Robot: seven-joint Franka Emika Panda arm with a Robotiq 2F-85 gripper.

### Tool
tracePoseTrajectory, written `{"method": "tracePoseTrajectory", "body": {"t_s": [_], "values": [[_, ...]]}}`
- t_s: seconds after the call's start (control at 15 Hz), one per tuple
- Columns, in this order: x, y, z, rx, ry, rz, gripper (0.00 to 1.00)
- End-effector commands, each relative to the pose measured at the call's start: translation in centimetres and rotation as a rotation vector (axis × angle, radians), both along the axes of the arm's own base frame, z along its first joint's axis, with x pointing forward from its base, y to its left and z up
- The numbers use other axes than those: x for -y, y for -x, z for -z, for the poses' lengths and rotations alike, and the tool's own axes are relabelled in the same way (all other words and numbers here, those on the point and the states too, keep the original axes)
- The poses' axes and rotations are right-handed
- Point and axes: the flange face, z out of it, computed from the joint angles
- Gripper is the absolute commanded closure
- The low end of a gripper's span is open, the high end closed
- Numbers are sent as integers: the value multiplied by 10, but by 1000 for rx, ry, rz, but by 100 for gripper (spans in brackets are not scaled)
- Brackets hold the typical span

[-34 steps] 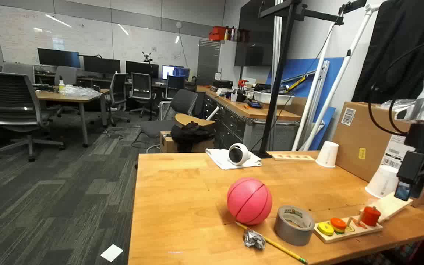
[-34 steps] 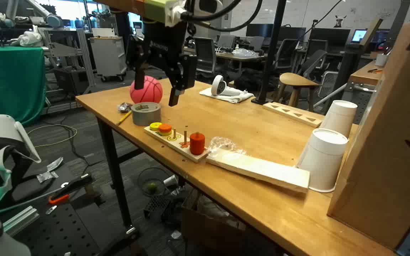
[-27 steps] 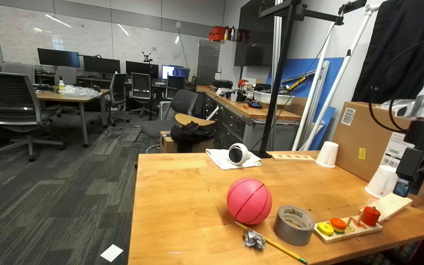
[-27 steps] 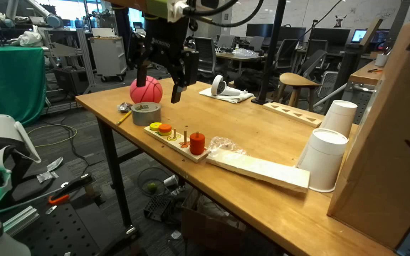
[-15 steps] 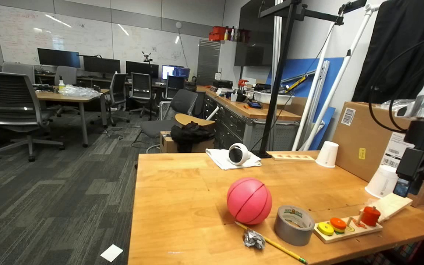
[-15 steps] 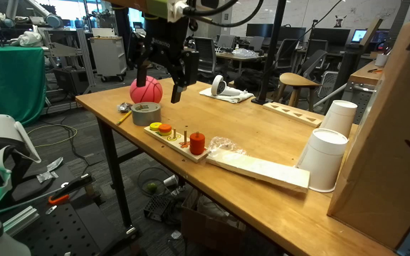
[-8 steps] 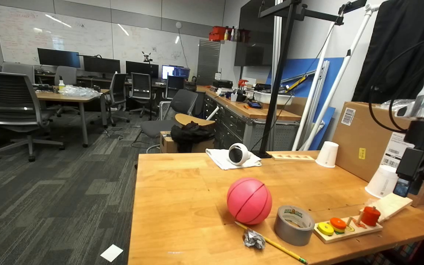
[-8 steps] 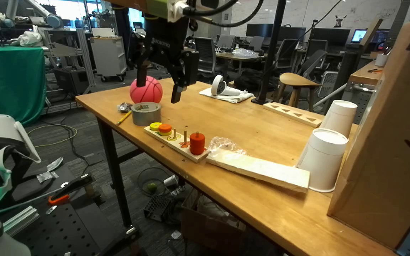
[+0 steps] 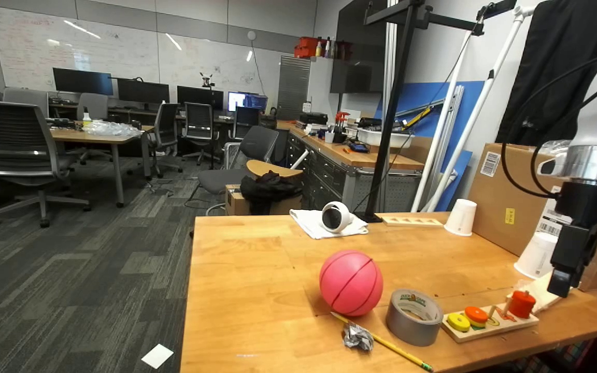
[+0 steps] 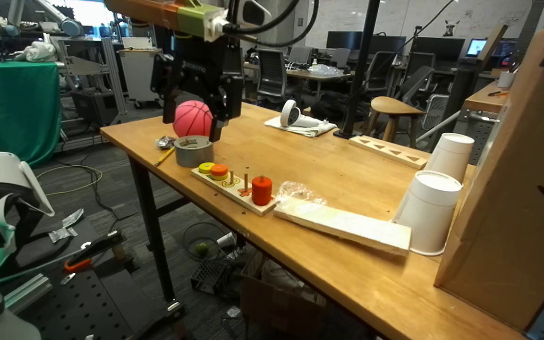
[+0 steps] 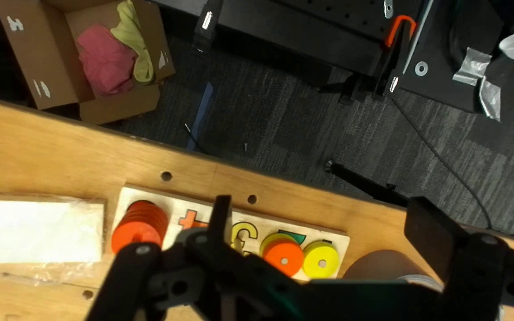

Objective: Push the ball to the right.

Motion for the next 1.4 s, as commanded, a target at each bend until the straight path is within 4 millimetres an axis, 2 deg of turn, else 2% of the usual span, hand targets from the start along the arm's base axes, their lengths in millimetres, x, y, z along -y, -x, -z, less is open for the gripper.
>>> {"method": "tracePoseTrajectory", "body": {"t_s": [0.0, 0.33, 0.6, 1.0, 1.2, 1.33], "values": [[-37, 7, -4, 64, -22, -63, 0], [-96, 9, -5, 104, -92, -155, 0], [-158, 17, -6, 117, -147, -226, 0], [-256, 40, 1, 140, -189, -348, 0], [-297, 50, 6, 157, -213, -417, 0], [-318, 49, 11, 172, -221, -456, 0]]}}
